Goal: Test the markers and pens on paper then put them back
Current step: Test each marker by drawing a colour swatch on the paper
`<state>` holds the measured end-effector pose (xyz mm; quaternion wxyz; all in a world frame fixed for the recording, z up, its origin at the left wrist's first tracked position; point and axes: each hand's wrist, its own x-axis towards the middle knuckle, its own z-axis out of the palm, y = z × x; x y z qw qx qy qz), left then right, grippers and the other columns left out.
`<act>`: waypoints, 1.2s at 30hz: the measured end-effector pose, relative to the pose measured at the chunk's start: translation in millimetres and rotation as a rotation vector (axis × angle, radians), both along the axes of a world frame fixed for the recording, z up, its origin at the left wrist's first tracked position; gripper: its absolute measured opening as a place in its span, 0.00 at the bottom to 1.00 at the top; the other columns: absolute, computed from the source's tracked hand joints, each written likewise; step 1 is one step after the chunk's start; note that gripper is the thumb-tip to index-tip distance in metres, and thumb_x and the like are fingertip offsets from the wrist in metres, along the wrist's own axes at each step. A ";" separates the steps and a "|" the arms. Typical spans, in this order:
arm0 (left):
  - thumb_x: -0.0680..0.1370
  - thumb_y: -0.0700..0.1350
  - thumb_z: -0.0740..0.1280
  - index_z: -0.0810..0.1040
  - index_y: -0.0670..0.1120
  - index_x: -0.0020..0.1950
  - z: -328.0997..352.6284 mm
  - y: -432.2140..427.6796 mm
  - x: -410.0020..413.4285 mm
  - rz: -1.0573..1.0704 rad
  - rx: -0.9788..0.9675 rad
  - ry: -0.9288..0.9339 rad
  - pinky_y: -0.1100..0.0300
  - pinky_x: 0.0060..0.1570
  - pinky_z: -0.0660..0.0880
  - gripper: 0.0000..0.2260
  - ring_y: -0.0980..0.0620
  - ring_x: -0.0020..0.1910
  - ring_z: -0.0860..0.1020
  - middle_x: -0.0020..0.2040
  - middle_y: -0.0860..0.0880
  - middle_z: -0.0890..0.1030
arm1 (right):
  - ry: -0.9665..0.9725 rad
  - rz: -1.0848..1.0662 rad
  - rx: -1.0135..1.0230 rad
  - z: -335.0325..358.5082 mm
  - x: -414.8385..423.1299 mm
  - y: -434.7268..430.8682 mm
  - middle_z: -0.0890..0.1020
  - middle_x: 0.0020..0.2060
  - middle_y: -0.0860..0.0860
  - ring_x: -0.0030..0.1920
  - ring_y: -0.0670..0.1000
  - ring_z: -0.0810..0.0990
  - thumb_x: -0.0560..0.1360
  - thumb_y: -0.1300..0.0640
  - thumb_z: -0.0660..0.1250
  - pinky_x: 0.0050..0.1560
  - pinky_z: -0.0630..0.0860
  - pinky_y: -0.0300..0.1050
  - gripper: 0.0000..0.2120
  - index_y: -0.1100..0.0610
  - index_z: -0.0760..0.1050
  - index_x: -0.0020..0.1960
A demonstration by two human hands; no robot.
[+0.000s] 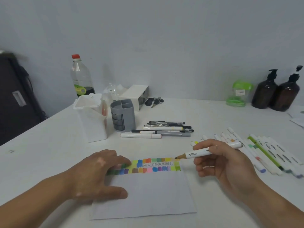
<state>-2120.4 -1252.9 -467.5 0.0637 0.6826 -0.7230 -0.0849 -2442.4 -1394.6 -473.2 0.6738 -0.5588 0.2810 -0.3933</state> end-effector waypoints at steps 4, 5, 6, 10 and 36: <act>0.63 0.82 0.59 0.68 0.65 0.72 -10.4 -0.9 -8.4 0.007 -0.045 0.038 0.63 0.53 0.70 0.41 0.64 0.50 0.69 0.48 0.63 0.70 | 0.108 -0.082 -0.132 5.8 7.0 4.3 0.76 0.29 0.60 0.29 0.56 0.73 0.65 0.62 0.77 0.28 0.72 0.44 0.07 0.61 0.80 0.39; 0.64 0.82 0.59 0.67 0.64 0.72 -12.7 -4.6 -14.6 0.003 -0.056 0.041 0.62 0.53 0.70 0.41 0.63 0.50 0.68 0.48 0.62 0.70 | 0.128 -0.105 -0.159 7.8 11.3 5.7 0.73 0.27 0.59 0.29 0.55 0.70 0.67 0.62 0.76 0.28 0.69 0.44 0.06 0.60 0.79 0.38; 0.65 0.81 0.59 0.67 0.63 0.73 -14.3 -9.3 -21.2 -0.006 -0.064 0.041 0.60 0.54 0.70 0.41 0.61 0.51 0.68 0.49 0.61 0.70 | 0.125 -0.118 -0.164 10.2 17.7 8.0 0.72 0.26 0.58 0.28 0.55 0.68 0.69 0.66 0.74 0.27 0.67 0.44 0.05 0.60 0.79 0.38; 0.66 0.80 0.60 0.65 0.61 0.74 -9.6 -22.7 -23.2 -0.013 -0.094 0.128 0.61 0.55 0.70 0.41 0.60 0.52 0.69 0.51 0.60 0.71 | 0.151 -0.038 -0.162 25.1 45.9 25.5 0.75 0.26 0.58 0.27 0.54 0.73 0.68 0.60 0.71 0.27 0.71 0.44 0.04 0.60 0.83 0.41; 0.60 0.80 0.64 0.66 0.67 0.73 -29.5 -12.0 16.0 -0.021 -0.127 0.117 0.58 0.58 0.68 0.43 0.58 0.50 0.66 0.45 0.61 0.67 | 0.469 0.039 -0.353 -15.5 138.7 61.7 0.80 0.28 0.59 0.26 0.50 0.73 0.66 0.52 0.75 0.28 0.71 0.45 0.06 0.51 0.83 0.42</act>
